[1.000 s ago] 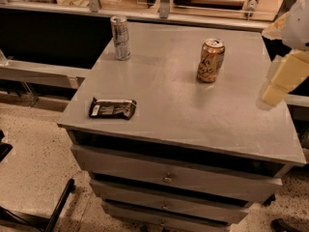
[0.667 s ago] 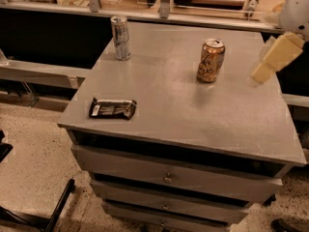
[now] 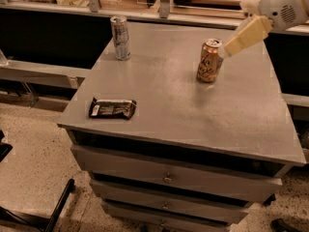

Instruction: Pick orange can

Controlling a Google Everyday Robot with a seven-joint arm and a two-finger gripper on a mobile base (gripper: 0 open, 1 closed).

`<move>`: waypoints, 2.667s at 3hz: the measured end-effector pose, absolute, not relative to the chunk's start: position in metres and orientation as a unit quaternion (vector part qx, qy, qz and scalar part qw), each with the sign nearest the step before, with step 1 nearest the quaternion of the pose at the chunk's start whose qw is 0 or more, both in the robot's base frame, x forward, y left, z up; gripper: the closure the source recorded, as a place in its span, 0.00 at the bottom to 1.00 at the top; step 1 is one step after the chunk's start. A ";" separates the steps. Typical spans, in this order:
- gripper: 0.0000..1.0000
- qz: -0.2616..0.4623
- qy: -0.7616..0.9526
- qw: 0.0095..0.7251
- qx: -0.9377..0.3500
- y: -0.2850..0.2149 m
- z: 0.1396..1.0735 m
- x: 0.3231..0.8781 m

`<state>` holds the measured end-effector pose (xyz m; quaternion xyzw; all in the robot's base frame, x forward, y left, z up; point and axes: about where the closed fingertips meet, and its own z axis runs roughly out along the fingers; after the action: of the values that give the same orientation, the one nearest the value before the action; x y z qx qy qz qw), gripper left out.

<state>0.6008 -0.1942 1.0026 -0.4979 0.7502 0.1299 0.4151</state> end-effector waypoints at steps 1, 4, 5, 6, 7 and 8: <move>0.00 0.198 0.727 0.462 -0.468 -0.176 0.997 0.629; 0.00 0.283 0.687 0.509 -0.434 -0.152 0.980 0.647; 0.00 0.293 0.681 0.525 -0.418 -0.156 0.966 0.646; 0.00 0.300 0.675 0.541 -0.402 -0.162 0.953 0.645; 0.00 0.306 0.671 0.557 -0.381 -0.167 0.942 0.645; 0.08 0.310 0.670 0.566 -0.367 -0.166 0.931 0.645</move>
Offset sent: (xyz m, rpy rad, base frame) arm 0.0631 0.0561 -0.0201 0.5208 -0.0627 0.1310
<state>0.6447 -0.1661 0.9306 -0.3671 0.6703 0.3095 0.5658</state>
